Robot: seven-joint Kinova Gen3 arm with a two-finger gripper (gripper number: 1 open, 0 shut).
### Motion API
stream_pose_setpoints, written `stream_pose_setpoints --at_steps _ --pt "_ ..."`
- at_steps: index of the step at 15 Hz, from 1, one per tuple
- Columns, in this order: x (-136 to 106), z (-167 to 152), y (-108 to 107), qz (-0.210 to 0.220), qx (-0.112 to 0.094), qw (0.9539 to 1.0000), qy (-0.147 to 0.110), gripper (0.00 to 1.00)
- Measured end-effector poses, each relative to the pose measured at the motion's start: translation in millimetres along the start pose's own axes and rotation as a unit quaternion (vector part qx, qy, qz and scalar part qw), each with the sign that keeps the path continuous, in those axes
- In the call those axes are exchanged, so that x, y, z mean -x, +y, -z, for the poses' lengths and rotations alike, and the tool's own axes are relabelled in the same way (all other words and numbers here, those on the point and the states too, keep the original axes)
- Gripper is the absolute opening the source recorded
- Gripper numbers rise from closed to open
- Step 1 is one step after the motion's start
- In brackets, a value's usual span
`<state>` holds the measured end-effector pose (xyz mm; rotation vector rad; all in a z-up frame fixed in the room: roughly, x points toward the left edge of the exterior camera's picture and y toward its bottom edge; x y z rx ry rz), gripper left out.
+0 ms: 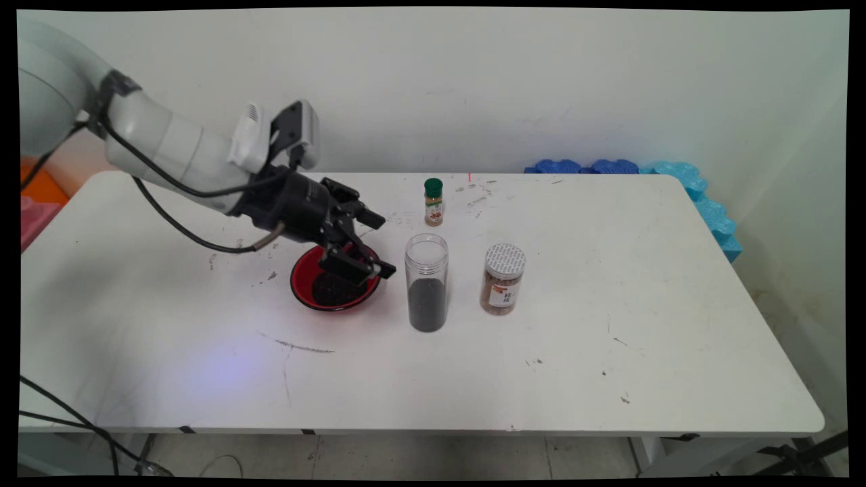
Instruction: Pick up the black seasoning powder from the table
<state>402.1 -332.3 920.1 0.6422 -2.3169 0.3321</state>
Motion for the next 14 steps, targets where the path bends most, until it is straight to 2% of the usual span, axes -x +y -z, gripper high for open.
stream_pose_setpoints --at_steps 14 --pt "15.0 -57.7 3.1 0.004 0.001 1.0000 -0.007 1.00"
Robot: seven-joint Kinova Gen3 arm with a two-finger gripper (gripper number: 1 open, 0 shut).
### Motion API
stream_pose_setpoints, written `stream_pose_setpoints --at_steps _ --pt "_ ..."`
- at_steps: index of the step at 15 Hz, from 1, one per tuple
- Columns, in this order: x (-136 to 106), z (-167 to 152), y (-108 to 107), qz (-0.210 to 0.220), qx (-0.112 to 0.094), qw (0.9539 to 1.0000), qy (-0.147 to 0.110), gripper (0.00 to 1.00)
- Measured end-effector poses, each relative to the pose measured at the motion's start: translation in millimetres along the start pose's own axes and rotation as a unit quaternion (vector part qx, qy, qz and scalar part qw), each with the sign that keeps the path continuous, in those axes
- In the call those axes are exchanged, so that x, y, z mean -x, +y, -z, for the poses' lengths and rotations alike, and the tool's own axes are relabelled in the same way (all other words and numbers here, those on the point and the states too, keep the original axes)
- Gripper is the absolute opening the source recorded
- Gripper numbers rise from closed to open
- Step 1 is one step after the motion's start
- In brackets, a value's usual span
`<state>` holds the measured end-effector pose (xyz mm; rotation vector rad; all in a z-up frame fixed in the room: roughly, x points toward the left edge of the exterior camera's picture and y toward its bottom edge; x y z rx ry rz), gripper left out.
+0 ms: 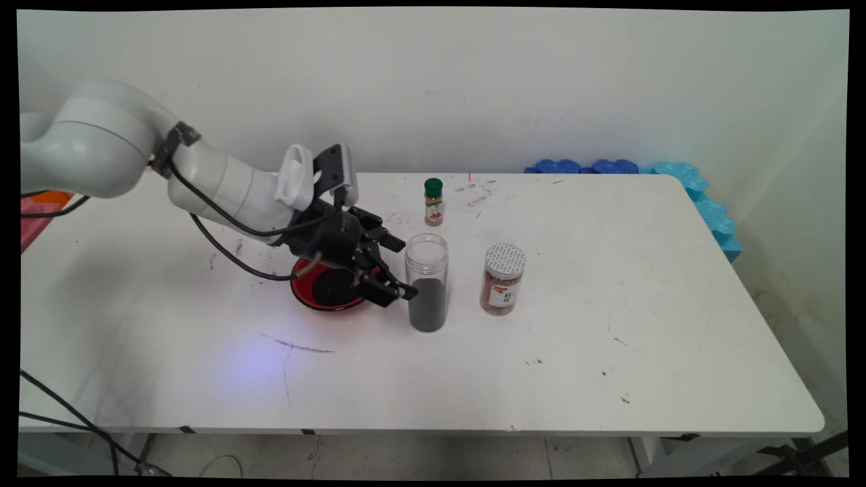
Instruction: Pick up the black seasoning powder from the table
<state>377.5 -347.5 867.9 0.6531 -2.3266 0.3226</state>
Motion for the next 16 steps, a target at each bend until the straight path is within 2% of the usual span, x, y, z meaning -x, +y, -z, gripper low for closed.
stream_pose_setpoints --at_steps 15,16 --pt "0.1 -31.6 -2.5 -0.010 0.009 0.9999 0.005 1.00" --pt "0.2 -32.4 -2.6 -0.010 0.010 0.9999 0.005 0.00"
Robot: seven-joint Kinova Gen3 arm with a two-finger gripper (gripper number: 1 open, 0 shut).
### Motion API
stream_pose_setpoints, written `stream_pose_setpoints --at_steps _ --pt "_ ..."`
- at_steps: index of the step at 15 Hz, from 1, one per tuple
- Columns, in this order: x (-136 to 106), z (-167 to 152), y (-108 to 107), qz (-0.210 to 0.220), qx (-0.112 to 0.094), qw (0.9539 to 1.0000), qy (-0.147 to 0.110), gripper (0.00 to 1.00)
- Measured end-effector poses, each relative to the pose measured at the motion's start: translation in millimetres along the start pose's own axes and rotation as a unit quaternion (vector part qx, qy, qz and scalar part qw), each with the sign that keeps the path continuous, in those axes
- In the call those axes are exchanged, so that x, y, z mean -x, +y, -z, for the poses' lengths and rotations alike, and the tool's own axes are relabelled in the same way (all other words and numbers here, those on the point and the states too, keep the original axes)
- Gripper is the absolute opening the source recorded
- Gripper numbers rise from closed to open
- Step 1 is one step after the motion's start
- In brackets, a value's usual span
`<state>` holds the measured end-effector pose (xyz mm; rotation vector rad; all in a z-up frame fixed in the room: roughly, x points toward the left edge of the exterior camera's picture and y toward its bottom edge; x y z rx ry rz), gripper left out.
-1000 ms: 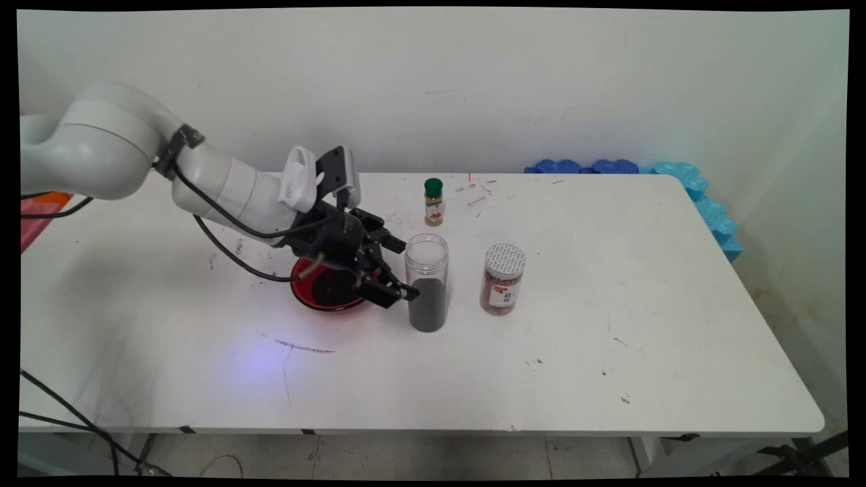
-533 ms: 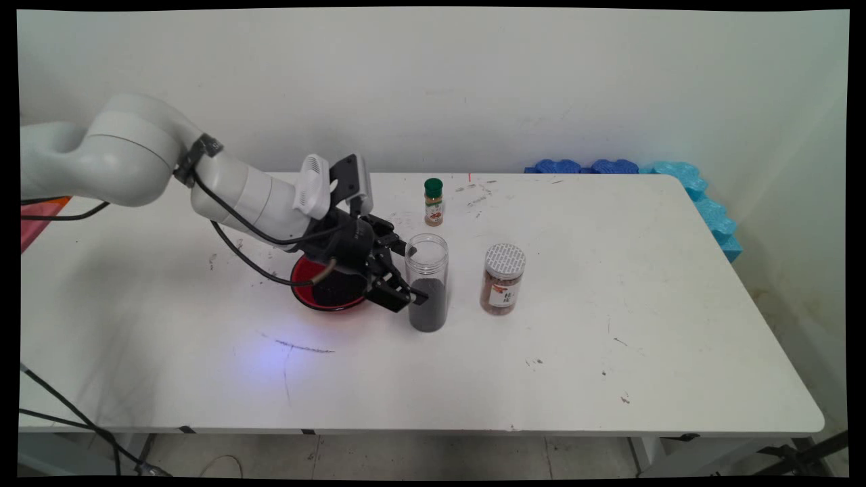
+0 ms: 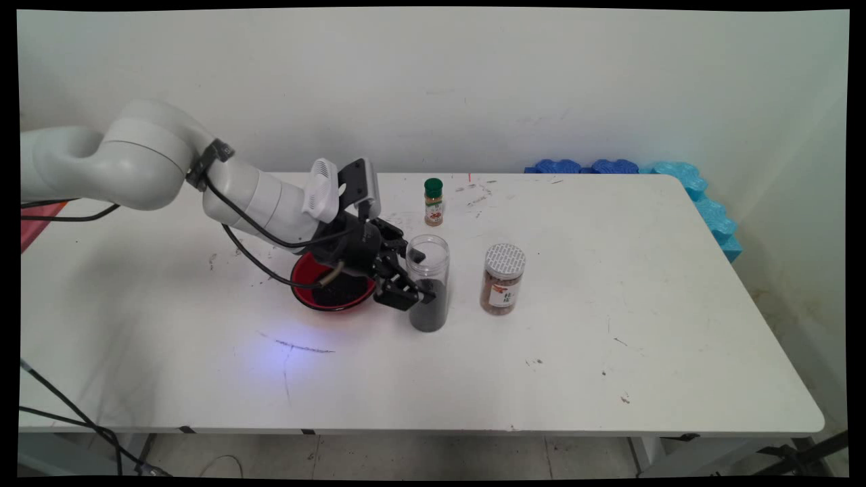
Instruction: Pick up the black seasoning powder from the table, then pour the black seasoning powder in the red bowl
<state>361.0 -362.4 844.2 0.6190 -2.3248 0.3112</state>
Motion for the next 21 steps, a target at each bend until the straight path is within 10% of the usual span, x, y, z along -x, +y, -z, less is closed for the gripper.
stream_pose_setpoints --at_steps 21 --pt "-5.6 36.3 -0.9 0.003 0.009 0.9998 0.019 0.00"
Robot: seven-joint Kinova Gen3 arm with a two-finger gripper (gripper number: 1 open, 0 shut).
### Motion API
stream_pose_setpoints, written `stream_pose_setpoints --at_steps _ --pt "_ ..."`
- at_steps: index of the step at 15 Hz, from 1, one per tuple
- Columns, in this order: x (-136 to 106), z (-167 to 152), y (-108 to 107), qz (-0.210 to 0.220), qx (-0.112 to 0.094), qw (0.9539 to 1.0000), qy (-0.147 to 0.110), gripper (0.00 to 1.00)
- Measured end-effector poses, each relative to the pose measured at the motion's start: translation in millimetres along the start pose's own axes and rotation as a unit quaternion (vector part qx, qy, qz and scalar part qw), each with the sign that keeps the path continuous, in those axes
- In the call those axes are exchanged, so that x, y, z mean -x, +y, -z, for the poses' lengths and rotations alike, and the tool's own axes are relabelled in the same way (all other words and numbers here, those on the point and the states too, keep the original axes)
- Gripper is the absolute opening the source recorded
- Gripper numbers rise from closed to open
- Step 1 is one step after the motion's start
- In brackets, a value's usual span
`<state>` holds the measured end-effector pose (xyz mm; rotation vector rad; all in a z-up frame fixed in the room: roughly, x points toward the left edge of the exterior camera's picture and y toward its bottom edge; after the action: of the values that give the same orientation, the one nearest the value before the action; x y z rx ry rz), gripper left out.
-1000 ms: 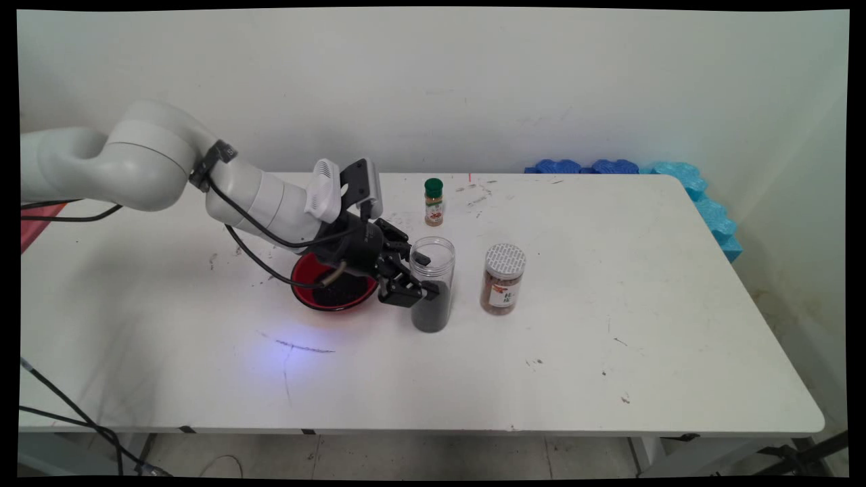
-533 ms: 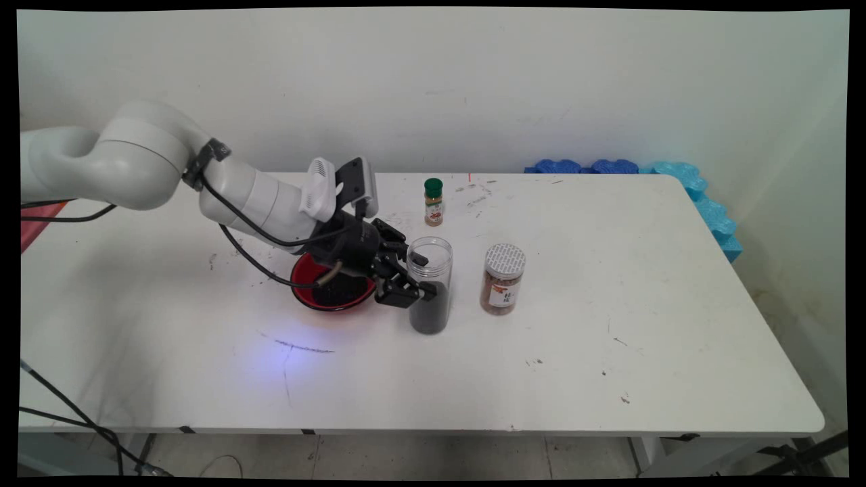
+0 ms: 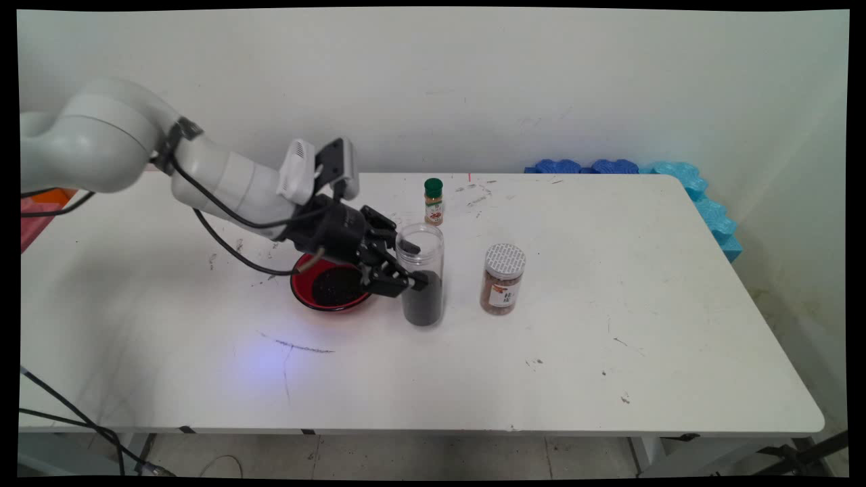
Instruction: Pour the black seasoning powder in the red bowl
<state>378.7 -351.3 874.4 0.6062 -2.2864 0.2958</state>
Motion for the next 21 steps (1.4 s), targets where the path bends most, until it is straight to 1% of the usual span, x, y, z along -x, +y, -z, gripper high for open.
stream_pose_setpoints --at_steps 6,12,17,21 --pt "-9.2 42.4 -2.2 -0.002 0.005 0.9999 0.016 0.00" --pt "-14.6 82.2 -1.7 -0.010 0.015 0.9996 0.024 0.00" --pt "-13.3 109.6 -2.2 -0.007 0.018 0.9996 0.019 0.00" --pt "-11.9 122.0 -3.3 0.000 0.020 0.9997 0.014 0.00"
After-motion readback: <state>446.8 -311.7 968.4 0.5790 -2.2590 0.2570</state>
